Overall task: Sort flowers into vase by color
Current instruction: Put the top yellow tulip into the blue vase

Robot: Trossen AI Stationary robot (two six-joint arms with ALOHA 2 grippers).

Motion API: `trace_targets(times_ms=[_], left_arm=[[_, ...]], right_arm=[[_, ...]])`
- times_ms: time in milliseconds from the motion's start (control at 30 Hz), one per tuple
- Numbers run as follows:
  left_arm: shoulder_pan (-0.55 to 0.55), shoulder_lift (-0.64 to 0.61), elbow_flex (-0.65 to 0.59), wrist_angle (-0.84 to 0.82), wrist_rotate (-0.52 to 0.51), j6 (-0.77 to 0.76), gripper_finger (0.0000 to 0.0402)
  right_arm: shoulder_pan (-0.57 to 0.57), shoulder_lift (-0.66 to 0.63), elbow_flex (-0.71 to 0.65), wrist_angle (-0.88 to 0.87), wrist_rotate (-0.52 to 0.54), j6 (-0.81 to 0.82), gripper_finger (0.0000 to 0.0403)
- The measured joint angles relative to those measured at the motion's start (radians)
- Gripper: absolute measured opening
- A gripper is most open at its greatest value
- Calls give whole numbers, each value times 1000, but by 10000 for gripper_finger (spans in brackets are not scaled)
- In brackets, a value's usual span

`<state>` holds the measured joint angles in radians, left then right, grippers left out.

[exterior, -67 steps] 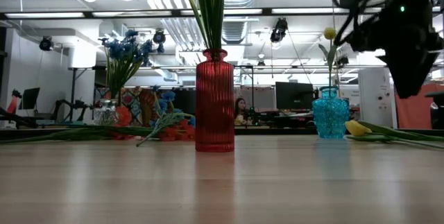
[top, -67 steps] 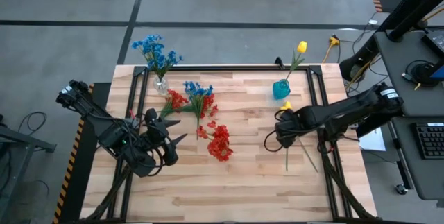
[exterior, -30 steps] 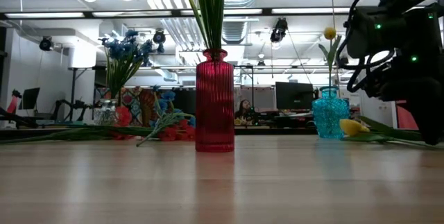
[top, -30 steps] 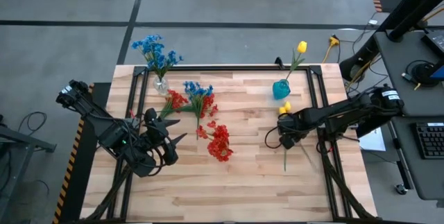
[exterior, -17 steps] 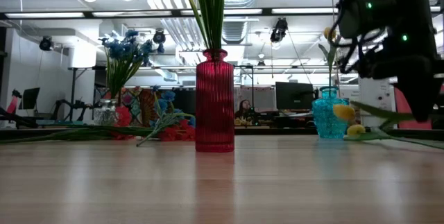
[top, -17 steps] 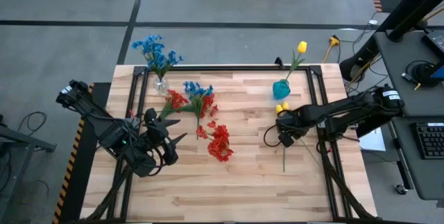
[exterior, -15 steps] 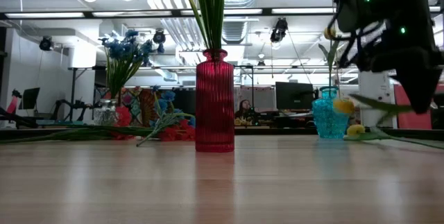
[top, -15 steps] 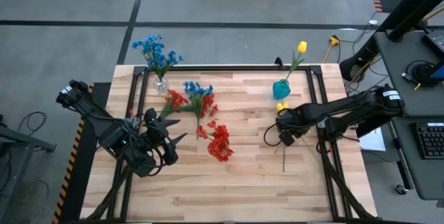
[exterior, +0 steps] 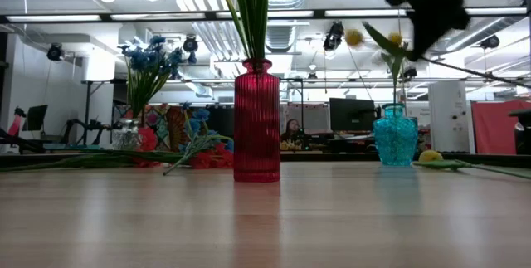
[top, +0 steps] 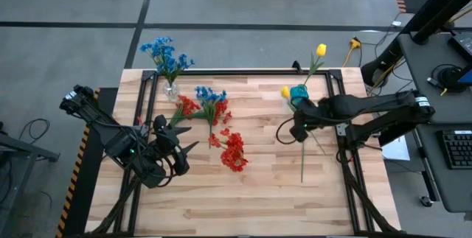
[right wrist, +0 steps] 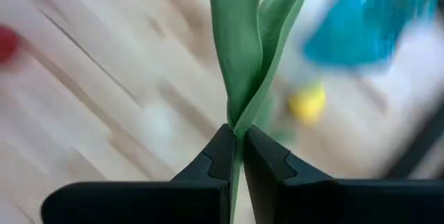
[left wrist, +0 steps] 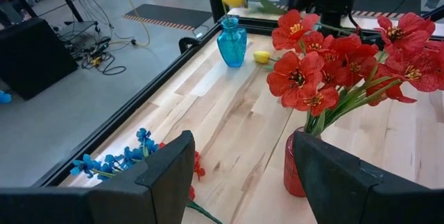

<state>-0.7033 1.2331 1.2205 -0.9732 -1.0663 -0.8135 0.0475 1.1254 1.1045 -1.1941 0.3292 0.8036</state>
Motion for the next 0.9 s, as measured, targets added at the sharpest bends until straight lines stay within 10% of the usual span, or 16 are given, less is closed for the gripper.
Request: trace_targets(times_ms=[633,900], left_arm=[[0,0,0,-3,0,0,225],[0,0,0,-3,0,0,225]], right_arm=[[-84,-239,-211,1007,184,-678,18],[-121,-305,-325,1082,512,-720,18]])
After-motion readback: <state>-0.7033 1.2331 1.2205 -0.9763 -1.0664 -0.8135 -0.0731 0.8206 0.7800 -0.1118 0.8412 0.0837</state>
